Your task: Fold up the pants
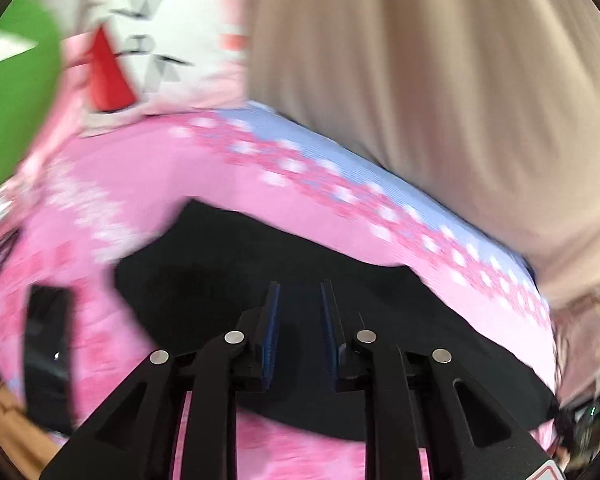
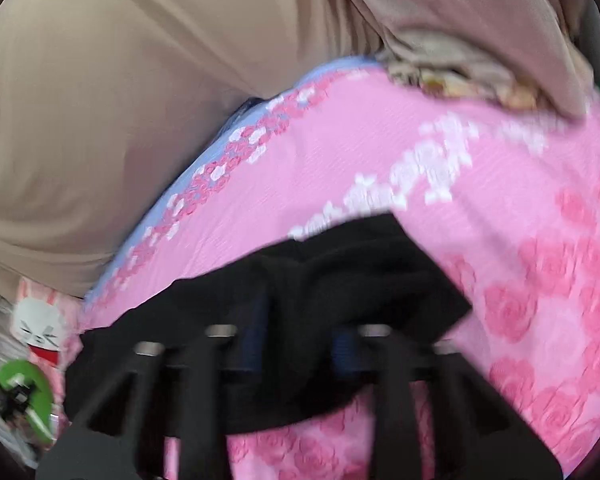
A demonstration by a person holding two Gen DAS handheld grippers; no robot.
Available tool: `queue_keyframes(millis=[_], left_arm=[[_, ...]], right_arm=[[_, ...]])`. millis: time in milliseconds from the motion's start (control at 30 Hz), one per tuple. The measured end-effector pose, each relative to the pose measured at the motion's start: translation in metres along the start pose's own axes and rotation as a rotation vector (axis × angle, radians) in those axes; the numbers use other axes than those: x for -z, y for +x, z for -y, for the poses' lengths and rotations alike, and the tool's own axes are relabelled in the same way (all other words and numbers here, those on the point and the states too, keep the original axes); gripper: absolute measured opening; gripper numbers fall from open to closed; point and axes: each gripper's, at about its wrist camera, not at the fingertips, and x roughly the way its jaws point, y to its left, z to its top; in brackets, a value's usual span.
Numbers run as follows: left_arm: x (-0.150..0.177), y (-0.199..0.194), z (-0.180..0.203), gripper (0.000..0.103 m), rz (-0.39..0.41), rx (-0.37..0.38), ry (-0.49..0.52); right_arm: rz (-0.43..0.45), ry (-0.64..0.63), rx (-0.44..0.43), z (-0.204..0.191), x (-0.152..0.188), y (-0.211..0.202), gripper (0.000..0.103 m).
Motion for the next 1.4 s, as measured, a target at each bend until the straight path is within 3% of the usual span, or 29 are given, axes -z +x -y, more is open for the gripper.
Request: queue_keyframes(millis=[100,133,167,233,267,333,400,433,600,667,733,767,800,833,900,967,1000,1067,1100,1167,1267,1400], left_arm=[[0.005,0.041,0.039,0.017,-0.078,0.031,0.052],[0.01,0.058,0.051,0.018,-0.109,0.035,0.071],[0.015,0.074,0.059,0.018,-0.134,0.026,0.077],[0.025,0.105,0.071,0.018,-0.192,0.018,0.09],[0.029,0.119,0.074,0.018,-0.214,0.0,0.086],[0.037,0.139,0.078,0.018,-0.252,-0.031,0.082],[0.04,0.147,0.077,0.018,-0.26,-0.044,0.078],[0.04,0.148,0.075,0.018,-0.257,-0.047,0.078],[0.037,0.153,0.074,0.018,-0.251,-0.044,0.071],[0.032,0.156,0.075,0.018,-0.252,-0.04,0.062],[0.027,0.161,0.076,0.018,-0.261,-0.027,0.051],[0.026,0.165,0.076,0.018,-0.268,-0.024,0.046],[0.024,0.169,0.076,0.018,-0.275,-0.027,0.041],[0.022,0.173,0.077,0.018,-0.275,-0.035,0.04],[0.019,0.176,0.079,0.018,-0.265,-0.053,0.044],[0.018,0.178,0.082,0.018,-0.257,-0.071,0.057],[0.019,0.179,0.083,0.018,-0.253,-0.08,0.063],[0.021,0.181,0.087,0.019,-0.239,-0.098,0.087],[0.022,0.181,0.088,0.021,-0.233,-0.103,0.098],[0.022,0.181,0.09,0.024,-0.23,-0.104,0.113],[0.022,0.182,0.092,0.031,-0.227,-0.099,0.125],[0.025,0.182,0.095,0.036,-0.209,-0.088,0.156]], right_arm=[[0.22,-0.205,-0.067,-0.038,-0.003,-0.052,0.013],[0.217,-0.251,-0.026,-0.038,0.0,-0.051,0.013],[0.163,-0.272,0.028,-0.032,0.002,-0.039,0.014],[-0.059,-0.256,0.173,0.002,0.015,0.006,0.014],[-0.13,-0.244,0.197,0.014,0.023,0.018,0.016],[-0.102,-0.211,0.163,0.02,0.027,0.008,0.019],[-0.035,-0.197,0.179,0.019,0.023,-0.009,0.047],[-0.025,-0.19,0.183,0.021,0.021,-0.014,0.052],[-0.023,-0.056,0.048,0.043,0.005,-0.02,0.059],[-0.098,0.024,-0.036,0.056,-0.003,-0.006,0.061],[-0.202,0.129,-0.062,0.074,-0.002,0.016,0.061],[-0.22,0.139,-0.058,0.075,-0.002,0.022,0.042],[-0.205,0.108,-0.048,0.068,-0.004,0.023,0.013],[-0.165,0.064,-0.056,0.057,-0.008,0.017,0.009],[0.03,-0.083,-0.096,0.022,-0.02,-0.018,0.007],[0.12,-0.184,-0.071,0.008,-0.022,-0.032,0.007],[0.089,-0.222,0.035,0.012,-0.02,-0.021,0.009],[-0.08,-0.208,0.289,0.049,-0.007,0.021,0.01],[-0.137,-0.159,0.347,0.064,-0.004,0.028,0.007],[-0.044,-0.056,0.277,0.076,-0.011,-0.003,0.013],[0.034,-0.048,0.278,0.073,-0.017,-0.036,0.013],[0.01,-0.117,0.215,0.046,-0.011,-0.039,0.015]])
